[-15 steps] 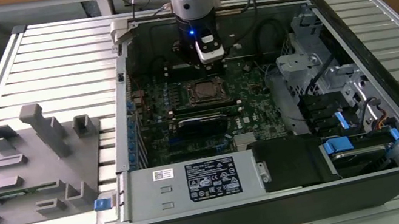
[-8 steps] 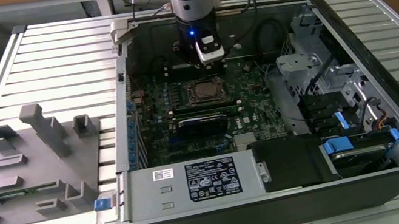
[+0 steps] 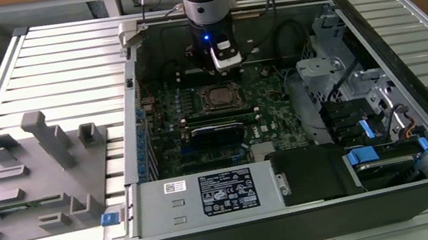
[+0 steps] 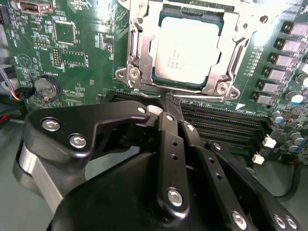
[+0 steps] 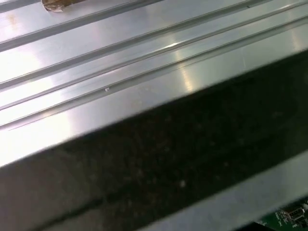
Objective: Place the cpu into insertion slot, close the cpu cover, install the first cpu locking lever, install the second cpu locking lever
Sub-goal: 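Install the first cpu locking lever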
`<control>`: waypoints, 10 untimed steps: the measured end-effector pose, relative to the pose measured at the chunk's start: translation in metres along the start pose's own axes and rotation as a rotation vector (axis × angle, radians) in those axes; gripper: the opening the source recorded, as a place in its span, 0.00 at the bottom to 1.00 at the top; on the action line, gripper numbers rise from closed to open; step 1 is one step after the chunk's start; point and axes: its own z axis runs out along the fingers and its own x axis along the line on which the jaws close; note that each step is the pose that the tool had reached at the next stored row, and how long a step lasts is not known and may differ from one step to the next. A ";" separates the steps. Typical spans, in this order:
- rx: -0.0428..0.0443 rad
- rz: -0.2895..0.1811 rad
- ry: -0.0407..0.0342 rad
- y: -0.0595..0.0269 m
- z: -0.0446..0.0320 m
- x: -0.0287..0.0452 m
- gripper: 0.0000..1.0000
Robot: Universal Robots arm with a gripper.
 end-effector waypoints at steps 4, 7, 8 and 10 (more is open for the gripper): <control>-0.0001 -0.001 0.0001 -0.0007 0.0003 -0.0002 0.10; -0.0009 -0.001 0.0005 -0.0008 0.0004 -0.0003 0.10; -0.0015 -0.001 0.0008 -0.0008 0.0003 -0.0003 0.10; -0.0038 0.000 0.0017 -0.0008 0.0003 -0.0003 0.10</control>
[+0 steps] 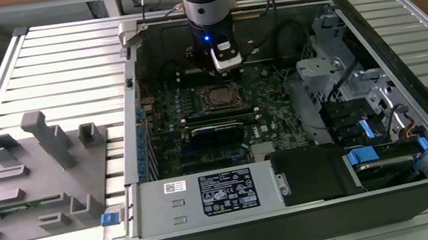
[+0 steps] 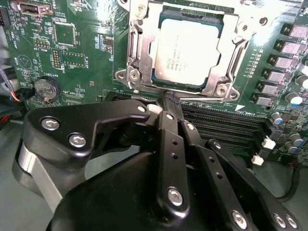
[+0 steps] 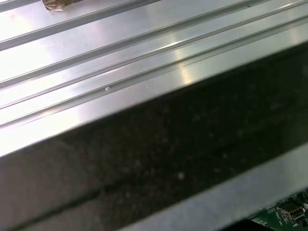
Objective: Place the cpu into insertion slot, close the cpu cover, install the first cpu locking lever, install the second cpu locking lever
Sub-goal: 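Install the first cpu locking lever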
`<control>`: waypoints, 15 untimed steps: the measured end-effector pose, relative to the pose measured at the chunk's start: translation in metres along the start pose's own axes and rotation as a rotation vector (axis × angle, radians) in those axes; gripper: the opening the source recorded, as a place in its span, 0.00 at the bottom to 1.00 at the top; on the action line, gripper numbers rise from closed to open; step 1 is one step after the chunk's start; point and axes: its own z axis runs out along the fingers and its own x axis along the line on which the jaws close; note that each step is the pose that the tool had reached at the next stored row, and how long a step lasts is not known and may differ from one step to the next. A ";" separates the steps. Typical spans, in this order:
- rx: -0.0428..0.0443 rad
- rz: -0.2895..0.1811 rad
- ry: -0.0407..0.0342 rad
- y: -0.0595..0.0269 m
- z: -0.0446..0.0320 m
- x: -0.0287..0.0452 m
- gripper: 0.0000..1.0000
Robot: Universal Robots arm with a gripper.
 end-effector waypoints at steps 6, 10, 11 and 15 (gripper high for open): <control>-0.0142 0.002 0.0046 0.0002 -0.0008 0.0001 0.10; -0.0252 0.003 0.0089 0.0004 -0.0029 0.0000 0.10; -0.0291 0.004 0.0104 0.0005 -0.0031 0.0000 0.10; -0.0333 0.005 0.0121 0.0004 -0.0031 0.0000 0.10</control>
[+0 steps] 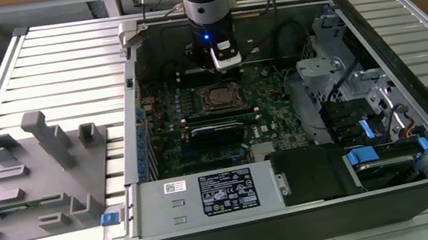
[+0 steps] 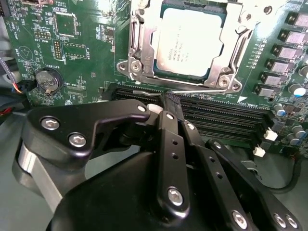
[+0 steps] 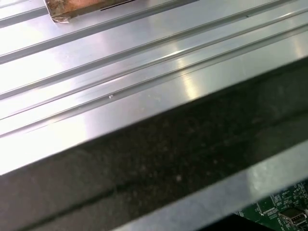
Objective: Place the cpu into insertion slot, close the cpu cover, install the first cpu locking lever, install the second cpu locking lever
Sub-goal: 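Install the first cpu locking lever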
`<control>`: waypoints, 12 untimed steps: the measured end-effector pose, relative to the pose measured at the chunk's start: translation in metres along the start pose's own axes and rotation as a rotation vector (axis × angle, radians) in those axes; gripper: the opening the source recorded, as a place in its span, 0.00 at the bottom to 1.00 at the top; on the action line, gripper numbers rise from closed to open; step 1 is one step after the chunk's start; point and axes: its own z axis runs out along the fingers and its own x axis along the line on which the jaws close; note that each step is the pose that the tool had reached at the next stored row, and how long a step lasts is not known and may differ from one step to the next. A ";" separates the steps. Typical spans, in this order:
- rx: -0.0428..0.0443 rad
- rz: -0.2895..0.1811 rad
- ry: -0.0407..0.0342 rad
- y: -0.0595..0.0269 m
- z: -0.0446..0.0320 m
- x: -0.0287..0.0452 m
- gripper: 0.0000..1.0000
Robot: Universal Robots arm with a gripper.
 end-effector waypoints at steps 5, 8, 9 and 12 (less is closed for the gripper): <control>-0.0012 -0.002 -0.0008 -0.0020 -0.0003 -0.0009 0.10; -0.0059 -0.009 -0.0029 -0.0041 -0.0004 -0.0017 0.10; -0.0086 -0.011 -0.0037 -0.0045 -0.0005 -0.0019 0.10; -0.0188 -0.018 -0.0047 -0.0054 -0.0006 -0.0023 0.10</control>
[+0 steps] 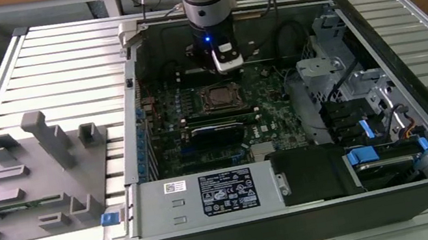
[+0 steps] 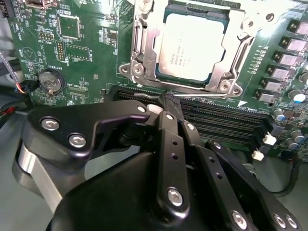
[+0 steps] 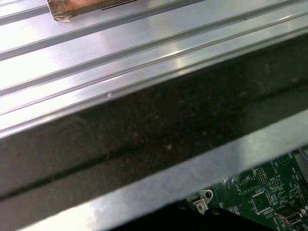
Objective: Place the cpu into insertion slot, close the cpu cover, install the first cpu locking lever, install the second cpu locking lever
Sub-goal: 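Install the first cpu locking lever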
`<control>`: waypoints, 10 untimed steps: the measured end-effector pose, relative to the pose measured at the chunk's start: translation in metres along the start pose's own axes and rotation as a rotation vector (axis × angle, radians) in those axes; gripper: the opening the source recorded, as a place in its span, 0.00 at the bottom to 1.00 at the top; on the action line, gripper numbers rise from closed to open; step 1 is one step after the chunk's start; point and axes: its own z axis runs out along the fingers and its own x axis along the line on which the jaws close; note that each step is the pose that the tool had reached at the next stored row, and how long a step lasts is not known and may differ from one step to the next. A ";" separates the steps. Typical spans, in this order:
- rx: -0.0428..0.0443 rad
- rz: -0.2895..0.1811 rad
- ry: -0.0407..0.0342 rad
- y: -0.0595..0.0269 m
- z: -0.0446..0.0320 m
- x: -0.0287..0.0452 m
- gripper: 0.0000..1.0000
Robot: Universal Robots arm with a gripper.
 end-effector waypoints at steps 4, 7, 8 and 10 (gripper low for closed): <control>-0.0133 -0.003 0.0015 -0.0004 -0.0001 -0.0002 0.10; -0.0235 -0.001 0.0038 -0.0004 -0.0001 0.0000 0.10; -0.0257 -0.001 0.0042 -0.0005 -0.0001 0.0000 0.10; -0.0291 -0.001 0.0045 -0.0006 -0.0001 0.0001 0.10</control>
